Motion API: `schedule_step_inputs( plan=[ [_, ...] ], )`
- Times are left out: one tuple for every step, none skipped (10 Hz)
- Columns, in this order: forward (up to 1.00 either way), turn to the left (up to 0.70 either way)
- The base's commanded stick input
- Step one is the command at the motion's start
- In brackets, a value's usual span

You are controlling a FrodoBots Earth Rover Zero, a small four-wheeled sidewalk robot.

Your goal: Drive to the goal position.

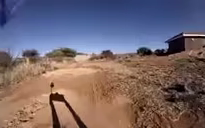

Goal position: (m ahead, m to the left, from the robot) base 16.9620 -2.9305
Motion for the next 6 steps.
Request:
schedule_step_inputs(
  plan=[
    [0.50,0.00],
    [0.50,0.16],
    [0.50,0.50],
    [0.50,0.37],
    [0.50,0.04],
    [0.50,0.00]
  ],
)
